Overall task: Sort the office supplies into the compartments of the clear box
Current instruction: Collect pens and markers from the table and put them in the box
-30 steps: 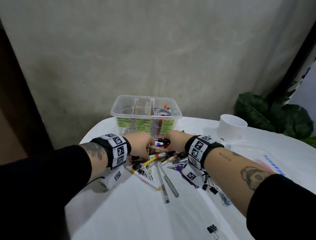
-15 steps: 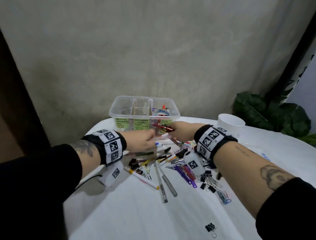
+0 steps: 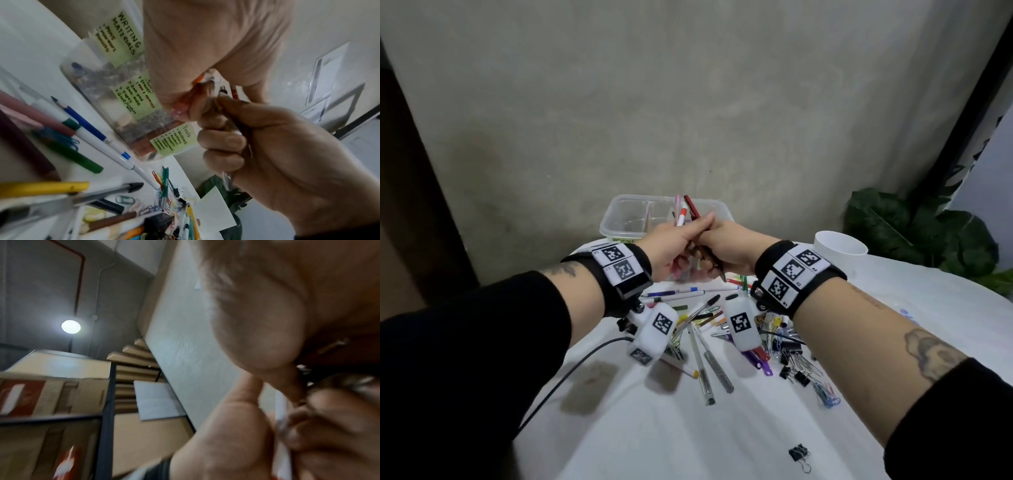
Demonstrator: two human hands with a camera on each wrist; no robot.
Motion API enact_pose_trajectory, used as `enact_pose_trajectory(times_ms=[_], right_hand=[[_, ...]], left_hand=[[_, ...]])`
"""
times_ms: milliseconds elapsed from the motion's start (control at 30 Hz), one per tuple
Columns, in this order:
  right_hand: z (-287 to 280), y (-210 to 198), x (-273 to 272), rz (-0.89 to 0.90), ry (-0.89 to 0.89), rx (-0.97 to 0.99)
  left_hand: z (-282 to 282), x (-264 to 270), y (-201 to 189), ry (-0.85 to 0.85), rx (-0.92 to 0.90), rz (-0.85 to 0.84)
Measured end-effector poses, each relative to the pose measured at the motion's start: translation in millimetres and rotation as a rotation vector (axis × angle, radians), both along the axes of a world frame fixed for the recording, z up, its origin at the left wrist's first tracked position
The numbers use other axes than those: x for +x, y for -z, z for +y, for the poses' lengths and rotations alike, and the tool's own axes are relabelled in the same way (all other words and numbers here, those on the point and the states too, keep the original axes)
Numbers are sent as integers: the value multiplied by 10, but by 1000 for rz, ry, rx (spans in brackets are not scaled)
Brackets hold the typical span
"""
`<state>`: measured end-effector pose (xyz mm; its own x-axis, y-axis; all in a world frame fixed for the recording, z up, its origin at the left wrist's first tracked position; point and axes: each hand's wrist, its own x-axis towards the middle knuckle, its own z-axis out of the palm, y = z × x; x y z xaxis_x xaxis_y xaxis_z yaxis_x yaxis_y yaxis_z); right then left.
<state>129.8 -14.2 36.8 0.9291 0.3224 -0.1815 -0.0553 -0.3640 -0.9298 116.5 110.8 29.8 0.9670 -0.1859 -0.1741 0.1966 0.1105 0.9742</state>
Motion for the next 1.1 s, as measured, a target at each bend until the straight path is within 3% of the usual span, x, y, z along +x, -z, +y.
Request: enact_pose_trajectory(times_ms=[167,233,300,400,500,633,733,800,867,967,1100], right_hand=[[246,-44,22,-199,-54,-342],[298,-77,47,-204,15,-233],[306,-114,66,-158,71,28],[284,-159,56,-61,97,236],[359,-112,86,-44,126,212],[544,-68,187,-191,136,-2],[565,-73,243,-366,93,-100],[495,-34,308,-507,114,-294],[366,41,378,-538,128,-563],[234,177,425,-473,5,-844],[200,243,434,-568,-95,-969]], left_hand=[[-40,109,-4,-192,13,13],[-8,192,-36,-275,9,-2],[58,273,-111,-345,-15,-7],[205,441,-230,-462,-169,-21],[307,617,-268,-480,-196,-40],[318,677,-224,-380,-213,-26],[348,738,-264,-325,-72,-78],[415,867,-323,-396,-70,-118],[487,948,-389,-485,27,-175],[594,1059,-382,-424,308,-197],[693,1227,-200,-277,879,-209]])
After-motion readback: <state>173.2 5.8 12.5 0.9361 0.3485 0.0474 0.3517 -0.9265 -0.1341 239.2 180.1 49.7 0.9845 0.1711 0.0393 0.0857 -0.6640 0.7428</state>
